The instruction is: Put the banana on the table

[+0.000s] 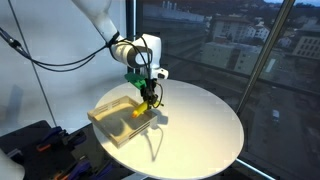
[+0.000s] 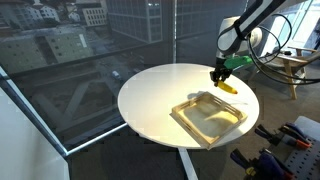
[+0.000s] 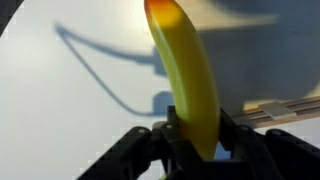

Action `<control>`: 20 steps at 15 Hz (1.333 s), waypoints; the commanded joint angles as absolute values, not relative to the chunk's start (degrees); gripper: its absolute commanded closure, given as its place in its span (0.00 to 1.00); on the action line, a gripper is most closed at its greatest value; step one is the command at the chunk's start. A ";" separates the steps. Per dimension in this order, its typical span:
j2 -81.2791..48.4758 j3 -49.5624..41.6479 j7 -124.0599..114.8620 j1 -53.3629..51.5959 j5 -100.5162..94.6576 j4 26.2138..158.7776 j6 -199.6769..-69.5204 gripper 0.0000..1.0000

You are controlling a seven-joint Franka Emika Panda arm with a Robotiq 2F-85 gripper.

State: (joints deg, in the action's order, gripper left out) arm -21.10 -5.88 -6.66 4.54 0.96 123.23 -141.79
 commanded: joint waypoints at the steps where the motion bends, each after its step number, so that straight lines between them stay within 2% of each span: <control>1: -21.67 -6.35 -6.99 5.05 1.47 121.48 -141.24 0.84; 11: -24.80 -8.43 -7.76 7.57 1.95 115.56 -139.27 0.84; 20: -29.47 -7.88 -5.47 11.65 6.50 107.88 -131.57 0.84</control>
